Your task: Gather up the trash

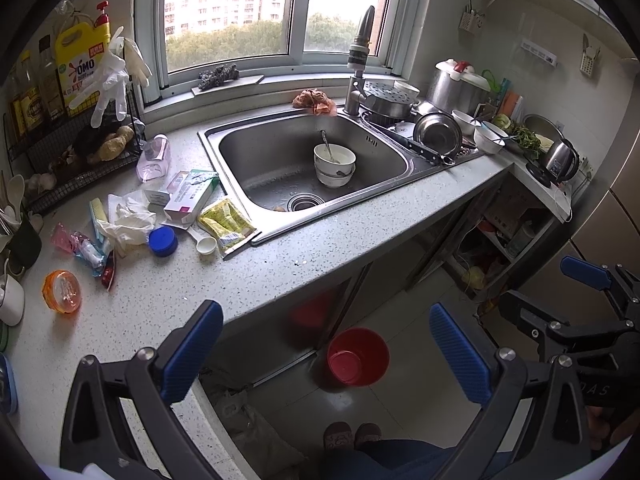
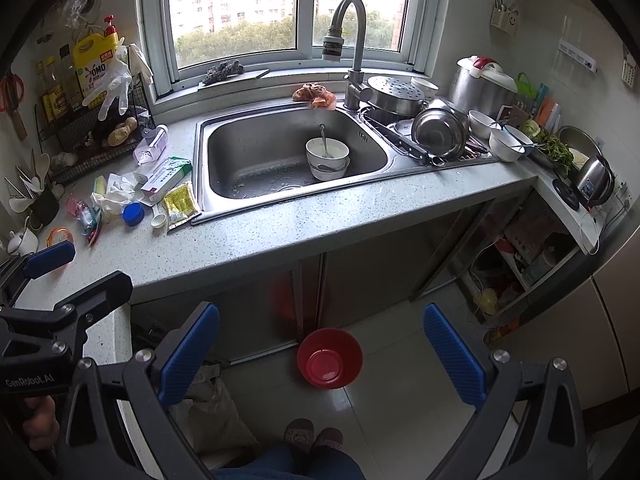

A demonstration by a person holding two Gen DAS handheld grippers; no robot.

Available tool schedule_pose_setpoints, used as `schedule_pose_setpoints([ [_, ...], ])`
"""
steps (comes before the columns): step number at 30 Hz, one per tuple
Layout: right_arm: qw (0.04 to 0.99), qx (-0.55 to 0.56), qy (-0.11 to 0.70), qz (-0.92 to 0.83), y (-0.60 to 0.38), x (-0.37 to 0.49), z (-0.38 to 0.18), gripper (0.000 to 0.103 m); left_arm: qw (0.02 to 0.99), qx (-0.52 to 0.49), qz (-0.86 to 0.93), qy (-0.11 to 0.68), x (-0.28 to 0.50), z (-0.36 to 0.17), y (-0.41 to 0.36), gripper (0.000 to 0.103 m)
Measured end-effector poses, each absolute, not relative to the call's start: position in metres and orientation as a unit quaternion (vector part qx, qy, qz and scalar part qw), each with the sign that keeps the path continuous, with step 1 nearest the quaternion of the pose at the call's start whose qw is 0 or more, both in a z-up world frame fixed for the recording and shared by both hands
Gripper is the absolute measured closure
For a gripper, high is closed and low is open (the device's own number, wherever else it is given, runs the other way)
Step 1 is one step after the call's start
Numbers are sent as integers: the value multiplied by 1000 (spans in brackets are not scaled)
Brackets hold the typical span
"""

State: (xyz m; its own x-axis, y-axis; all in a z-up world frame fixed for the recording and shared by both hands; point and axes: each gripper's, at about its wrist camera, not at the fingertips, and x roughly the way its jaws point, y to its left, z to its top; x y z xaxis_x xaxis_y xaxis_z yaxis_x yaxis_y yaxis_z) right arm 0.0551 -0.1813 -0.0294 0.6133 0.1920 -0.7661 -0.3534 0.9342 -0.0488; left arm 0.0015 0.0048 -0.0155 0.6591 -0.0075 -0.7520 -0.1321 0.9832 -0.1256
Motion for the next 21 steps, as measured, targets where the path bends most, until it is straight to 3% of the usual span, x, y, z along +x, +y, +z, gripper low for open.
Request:
schedule_pose_setpoints([
  [21, 873, -140, 386, 262, -166, 87, -16, 0, 897, -126, 153, 396, 0, 5, 9, 0],
])
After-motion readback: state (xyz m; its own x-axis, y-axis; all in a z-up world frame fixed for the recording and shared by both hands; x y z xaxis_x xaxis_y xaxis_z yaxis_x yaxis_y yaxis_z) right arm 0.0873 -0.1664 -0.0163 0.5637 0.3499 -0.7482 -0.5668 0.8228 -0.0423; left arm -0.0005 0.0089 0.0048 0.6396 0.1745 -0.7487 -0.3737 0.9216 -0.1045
